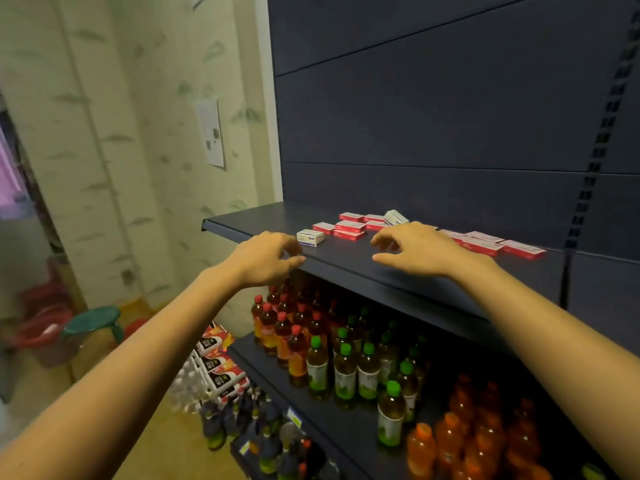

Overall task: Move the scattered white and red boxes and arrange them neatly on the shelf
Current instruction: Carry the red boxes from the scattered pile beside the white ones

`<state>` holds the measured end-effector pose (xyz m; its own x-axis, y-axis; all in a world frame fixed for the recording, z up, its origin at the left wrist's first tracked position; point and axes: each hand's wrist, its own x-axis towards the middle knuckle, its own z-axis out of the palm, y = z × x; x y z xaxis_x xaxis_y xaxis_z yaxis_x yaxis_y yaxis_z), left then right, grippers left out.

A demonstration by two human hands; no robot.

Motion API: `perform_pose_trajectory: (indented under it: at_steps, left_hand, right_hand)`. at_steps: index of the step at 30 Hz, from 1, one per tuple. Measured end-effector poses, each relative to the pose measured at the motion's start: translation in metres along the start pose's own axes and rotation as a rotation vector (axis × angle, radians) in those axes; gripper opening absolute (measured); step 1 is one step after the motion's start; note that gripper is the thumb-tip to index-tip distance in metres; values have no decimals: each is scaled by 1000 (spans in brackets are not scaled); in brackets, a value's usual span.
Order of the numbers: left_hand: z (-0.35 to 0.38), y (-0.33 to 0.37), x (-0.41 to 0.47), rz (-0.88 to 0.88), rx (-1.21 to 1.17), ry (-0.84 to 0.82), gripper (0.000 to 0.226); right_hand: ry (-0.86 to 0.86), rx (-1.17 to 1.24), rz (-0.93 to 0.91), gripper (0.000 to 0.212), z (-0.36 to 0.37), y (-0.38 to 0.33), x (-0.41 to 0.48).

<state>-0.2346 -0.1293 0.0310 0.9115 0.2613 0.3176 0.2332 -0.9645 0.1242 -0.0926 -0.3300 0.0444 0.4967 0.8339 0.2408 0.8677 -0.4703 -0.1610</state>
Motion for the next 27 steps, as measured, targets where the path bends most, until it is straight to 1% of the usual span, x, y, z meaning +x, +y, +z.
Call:
perform_pose_trajectory:
  at_steps: [4, 9, 15, 18, 20, 22, 24, 27]
  left_hand:
    - [9, -40, 19, -4, -58, -17, 34]
    - [26, -79, 52, 23, -137, -11, 35]
    - [54, -116, 114, 74, -258, -40, 47]
    - [66, -130, 151, 105, -328, -111, 60]
    - [72, -138, 171, 119, -404, -198, 70]
    - [78, -146, 190, 147, -478, -280, 75]
    - [85, -151, 206, 195, -501, -338, 68]
    - [93, -157, 222, 284, -523, -374, 42]
  right_hand:
    - [-37, -23, 38, 39, 15, -8, 40]
    - [-38, -54, 90, 38, 29, -2, 88]
    - [4, -113, 162, 41, 45, 20, 145]
    - [13, -121, 231, 46, 44, 34, 172]
    - [3, -135, 263, 49, 44, 43, 186]
    - [-8, -139, 297, 52, 46, 53, 200]
    - [-34, -149, 319, 55, 50, 60, 210]
    - [-81, -142, 342, 59, 56, 66, 221]
